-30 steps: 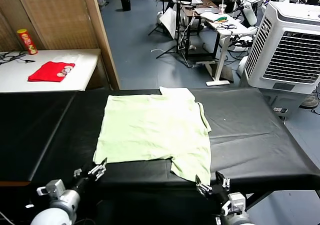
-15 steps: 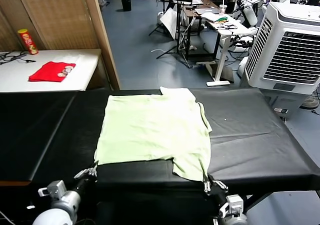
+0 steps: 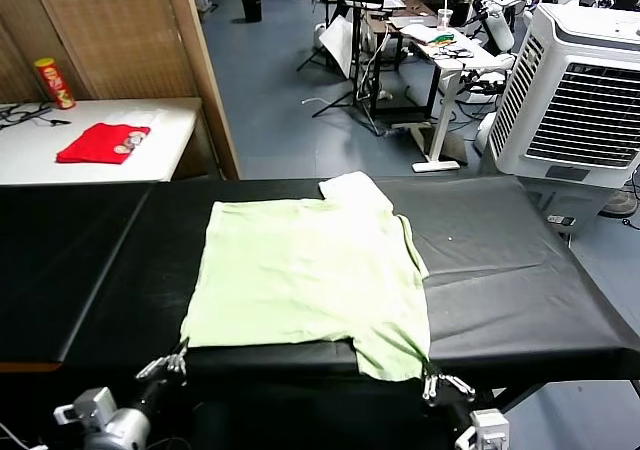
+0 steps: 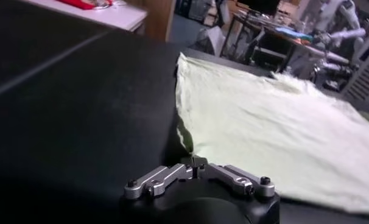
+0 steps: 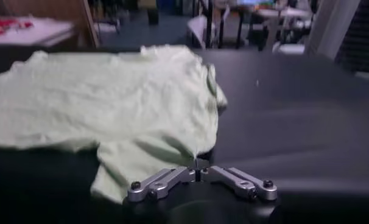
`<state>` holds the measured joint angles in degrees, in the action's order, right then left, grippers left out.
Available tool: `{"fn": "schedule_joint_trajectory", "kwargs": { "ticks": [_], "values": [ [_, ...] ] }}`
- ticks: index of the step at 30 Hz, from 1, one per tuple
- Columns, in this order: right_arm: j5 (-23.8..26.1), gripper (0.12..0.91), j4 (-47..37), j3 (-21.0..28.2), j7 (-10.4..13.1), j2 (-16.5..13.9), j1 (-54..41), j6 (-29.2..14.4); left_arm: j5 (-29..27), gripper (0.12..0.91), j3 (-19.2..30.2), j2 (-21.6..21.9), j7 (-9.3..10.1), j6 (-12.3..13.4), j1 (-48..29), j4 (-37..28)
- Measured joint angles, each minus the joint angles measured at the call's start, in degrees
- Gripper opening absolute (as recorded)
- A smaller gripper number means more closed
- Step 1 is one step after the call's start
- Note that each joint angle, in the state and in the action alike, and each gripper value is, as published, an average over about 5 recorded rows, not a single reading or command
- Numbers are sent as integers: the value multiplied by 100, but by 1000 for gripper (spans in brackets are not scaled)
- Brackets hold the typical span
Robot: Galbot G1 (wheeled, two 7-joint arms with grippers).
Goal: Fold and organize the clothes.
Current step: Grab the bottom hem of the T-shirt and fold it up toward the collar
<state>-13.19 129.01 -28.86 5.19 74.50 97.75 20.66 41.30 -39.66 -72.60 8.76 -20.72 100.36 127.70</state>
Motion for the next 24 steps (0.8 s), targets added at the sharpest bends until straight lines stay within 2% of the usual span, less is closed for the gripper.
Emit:
{"fn": "schedule_joint_trajectory", "kwargs": {
  "ticks": [4,10,24],
  "values": [
    [-190,121,-538,80,56,-181,-724,-161,-97,126,120,-165,30,91,-425,-97],
    [-212,121,-1297,317,40,-344,-1754,-379,-263,126,198,-285,102,242,-1001,-400],
    [-126,121,-3029,1013,-79,-421,-3479,-560,-694,126,426,-153,175,229,-1898,-1327]
  ]
}}
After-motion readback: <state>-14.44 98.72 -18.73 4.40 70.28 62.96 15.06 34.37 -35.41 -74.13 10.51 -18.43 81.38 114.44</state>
